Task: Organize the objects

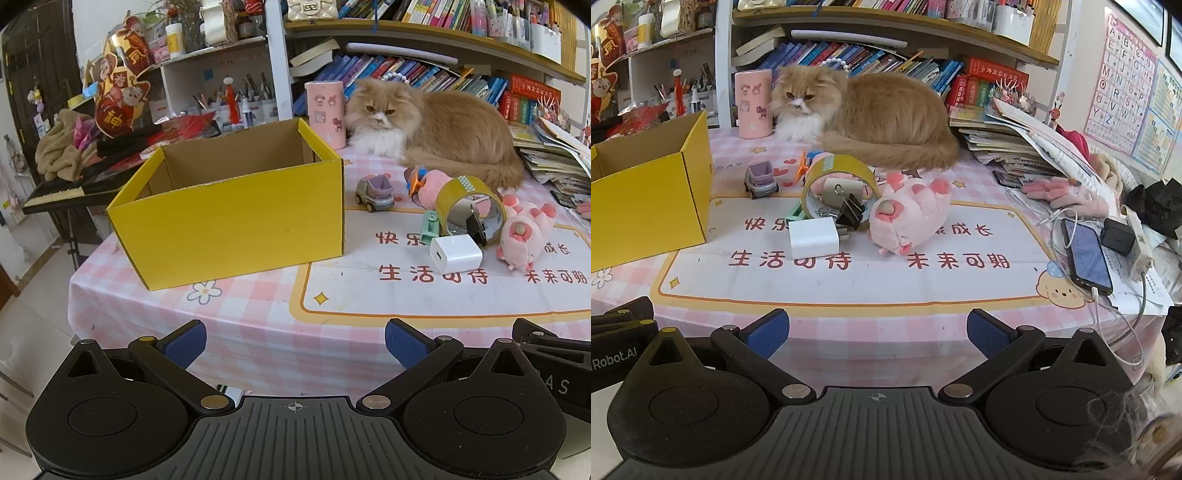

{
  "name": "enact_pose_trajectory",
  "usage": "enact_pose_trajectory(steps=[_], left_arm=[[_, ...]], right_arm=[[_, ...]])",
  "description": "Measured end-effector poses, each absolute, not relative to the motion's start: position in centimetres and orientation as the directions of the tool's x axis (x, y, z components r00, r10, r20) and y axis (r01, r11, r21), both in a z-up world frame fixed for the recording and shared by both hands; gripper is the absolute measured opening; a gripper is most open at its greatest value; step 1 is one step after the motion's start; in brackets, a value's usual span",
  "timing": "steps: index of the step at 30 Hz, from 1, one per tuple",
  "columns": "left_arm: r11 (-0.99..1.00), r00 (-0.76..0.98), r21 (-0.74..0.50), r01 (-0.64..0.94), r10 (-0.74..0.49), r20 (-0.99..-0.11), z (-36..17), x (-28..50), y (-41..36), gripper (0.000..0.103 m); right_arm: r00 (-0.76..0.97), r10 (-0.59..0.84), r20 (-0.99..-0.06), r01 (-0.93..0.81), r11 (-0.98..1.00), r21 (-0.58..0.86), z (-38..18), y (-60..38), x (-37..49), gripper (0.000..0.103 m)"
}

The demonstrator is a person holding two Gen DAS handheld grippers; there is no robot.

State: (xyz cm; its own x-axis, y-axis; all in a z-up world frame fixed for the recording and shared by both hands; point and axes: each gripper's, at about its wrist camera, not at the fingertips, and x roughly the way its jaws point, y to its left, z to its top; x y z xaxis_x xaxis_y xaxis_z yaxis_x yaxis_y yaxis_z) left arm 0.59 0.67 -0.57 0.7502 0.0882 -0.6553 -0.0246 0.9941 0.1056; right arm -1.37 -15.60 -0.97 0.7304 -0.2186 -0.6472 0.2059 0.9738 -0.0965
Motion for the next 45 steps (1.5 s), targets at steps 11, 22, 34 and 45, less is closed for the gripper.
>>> enact_pose_trajectory(steps=[11, 22, 34, 45], left_arm=[[0.995, 0.749, 0.100, -0.021, 0.082, -0.657, -0.74, 0.81, 0.74, 0.103], [0.995, 0.749, 0.099, -0.020, 0.081, -0.658, -0.80, 0.85, 0.86, 0.103], [0.995, 0.749, 0.099, -0.021, 0.082, -0.658, -0.79, 0.86, 0.84, 0.103], [0.995, 0.746, 0.099, -0.021, 0.082, -0.660, -1.25, 0.91, 1.13, 0.103]], right_arm=[[0.728, -0.217, -0.650, 0.206, 0.974, -0.094, -0.95, -15.57, -1.35, 0.103], [0.727, -0.216, -0.652, 0.206, 0.974, -0.093, -1.03, -15.56, -1.30, 0.103], [0.726, -0.216, -0.653, 0.206, 0.974, -0.094, -1.17, -15.53, -1.19, 0.103], [0.720, -0.217, -0.659, 0.208, 0.974, -0.093, -1.54, -15.32, -1.00, 0.103]])
